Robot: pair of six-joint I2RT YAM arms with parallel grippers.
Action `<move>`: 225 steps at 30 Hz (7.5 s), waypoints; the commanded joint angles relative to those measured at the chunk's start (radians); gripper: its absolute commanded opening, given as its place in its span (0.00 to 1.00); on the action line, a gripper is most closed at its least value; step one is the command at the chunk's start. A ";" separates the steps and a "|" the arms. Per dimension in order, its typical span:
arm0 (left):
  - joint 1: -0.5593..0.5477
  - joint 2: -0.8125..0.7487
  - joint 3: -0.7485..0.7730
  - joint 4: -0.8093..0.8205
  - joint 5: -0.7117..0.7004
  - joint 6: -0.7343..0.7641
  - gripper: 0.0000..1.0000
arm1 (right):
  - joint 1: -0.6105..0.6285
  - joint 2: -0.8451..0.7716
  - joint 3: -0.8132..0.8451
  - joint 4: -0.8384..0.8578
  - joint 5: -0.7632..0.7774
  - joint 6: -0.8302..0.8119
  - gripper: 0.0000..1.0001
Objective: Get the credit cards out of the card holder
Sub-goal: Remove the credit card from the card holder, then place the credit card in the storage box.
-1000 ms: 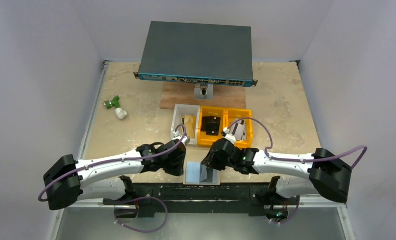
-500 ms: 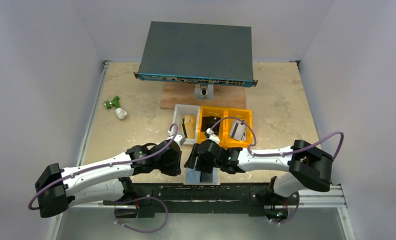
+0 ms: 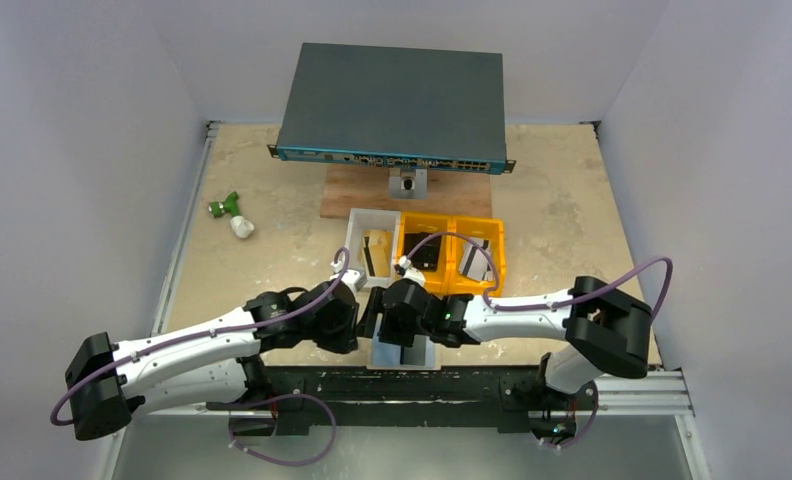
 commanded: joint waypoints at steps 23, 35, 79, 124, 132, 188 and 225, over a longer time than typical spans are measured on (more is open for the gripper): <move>0.039 0.380 0.090 0.487 0.336 -0.144 0.29 | 0.004 -0.415 -0.214 -0.342 0.189 0.070 0.22; 0.080 0.485 -0.020 0.699 0.408 -0.179 0.29 | 0.004 -0.329 -0.194 -0.365 0.220 0.053 0.10; 0.155 0.437 -0.133 0.815 0.525 -0.270 0.02 | 0.004 -0.216 -0.198 -0.374 0.184 0.052 0.00; 0.223 0.249 -0.118 0.425 0.357 -0.120 0.00 | -0.002 -0.270 -0.211 -0.386 0.205 0.052 0.00; 0.228 0.148 -0.094 0.343 0.340 -0.092 0.00 | -0.002 -0.328 -0.114 -0.381 0.248 -0.019 0.23; 0.528 -0.137 -0.219 0.817 0.880 -0.370 0.18 | -0.112 -0.597 -0.315 0.301 -0.029 -0.106 0.00; 0.527 -0.276 -0.037 0.126 0.607 -0.029 0.68 | -0.523 0.040 0.129 0.041 0.052 -0.395 0.00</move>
